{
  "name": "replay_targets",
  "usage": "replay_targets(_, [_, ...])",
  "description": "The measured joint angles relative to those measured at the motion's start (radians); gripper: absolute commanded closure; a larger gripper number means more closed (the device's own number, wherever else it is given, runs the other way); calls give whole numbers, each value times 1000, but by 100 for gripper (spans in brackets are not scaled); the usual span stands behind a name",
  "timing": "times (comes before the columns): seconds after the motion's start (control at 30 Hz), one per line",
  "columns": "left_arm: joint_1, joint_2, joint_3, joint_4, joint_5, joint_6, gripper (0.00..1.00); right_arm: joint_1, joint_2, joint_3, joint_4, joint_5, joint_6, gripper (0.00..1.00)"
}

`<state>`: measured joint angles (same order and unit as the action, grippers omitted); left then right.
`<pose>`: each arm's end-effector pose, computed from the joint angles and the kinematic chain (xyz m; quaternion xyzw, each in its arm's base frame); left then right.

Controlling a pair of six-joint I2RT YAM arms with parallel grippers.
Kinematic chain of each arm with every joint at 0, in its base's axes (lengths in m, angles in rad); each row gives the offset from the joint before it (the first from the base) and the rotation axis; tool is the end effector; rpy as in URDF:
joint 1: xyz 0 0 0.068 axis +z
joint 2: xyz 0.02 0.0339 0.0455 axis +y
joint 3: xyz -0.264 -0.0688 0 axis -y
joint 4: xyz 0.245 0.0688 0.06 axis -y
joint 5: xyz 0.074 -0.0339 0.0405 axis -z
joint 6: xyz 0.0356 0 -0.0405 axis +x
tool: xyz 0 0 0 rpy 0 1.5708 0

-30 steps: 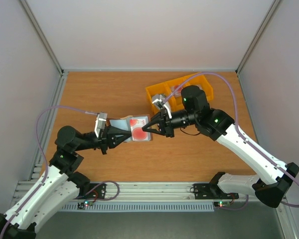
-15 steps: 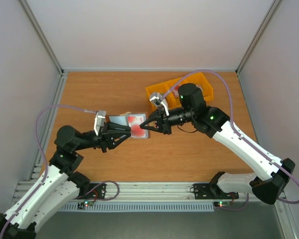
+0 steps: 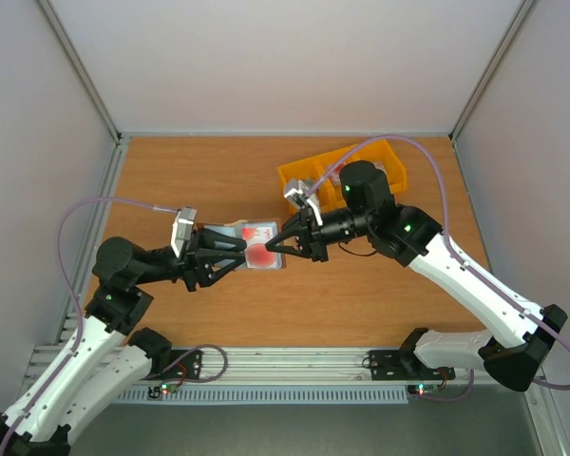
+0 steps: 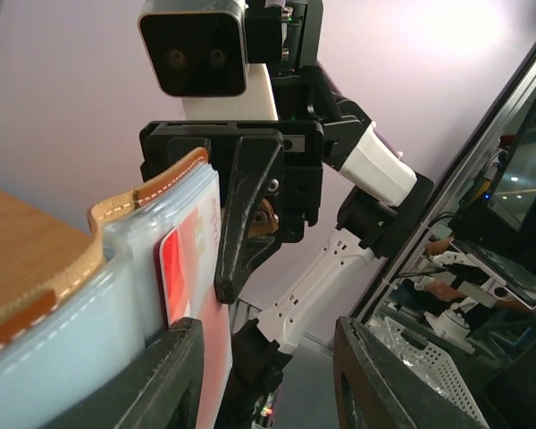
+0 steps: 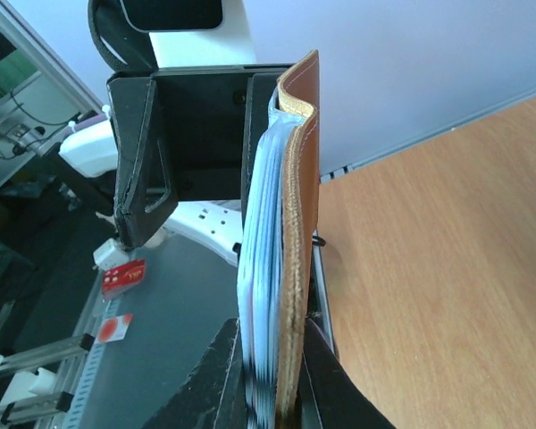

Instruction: Take the credit cards out of the card holder

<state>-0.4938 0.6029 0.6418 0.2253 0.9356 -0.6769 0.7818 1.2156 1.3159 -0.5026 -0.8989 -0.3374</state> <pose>0.1069 -0.0901 0.3575 0.3070 0.5730 -0.6200 0.4393 0.1609 0.1990 0.4076 -0.6019 0.5095 0.4630 0.4047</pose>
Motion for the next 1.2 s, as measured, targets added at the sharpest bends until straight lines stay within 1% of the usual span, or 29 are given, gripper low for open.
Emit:
replay_targets(0.1, [0, 0, 7, -16, -16, 12, 57, 1, 0, 0, -10, 7, 0, 99])
replay_targets(0.3, [0, -2, 59, -119, -58, 84, 57, 3, -2, 1, -23, 17, -5, 99])
replay_targets(0.47, [0, -10, 63, -201, -101, 136, 57, 3, -2, 7, -52, 38, -14, 99])
replay_targets(0.63, [0, -10, 63, -243, -106, 174, 56, 3, -2, 8, -71, 54, -20, 99])
replay_targets(0.87, [-28, 8, 36, -177, -87, 145, 56, 3, 0, 11, -76, 53, -21, 99])
replay_targets(1.2, [-51, 19, 35, -145, -85, 143, 56, -3, 3, 51, -90, 52, -39, 99])
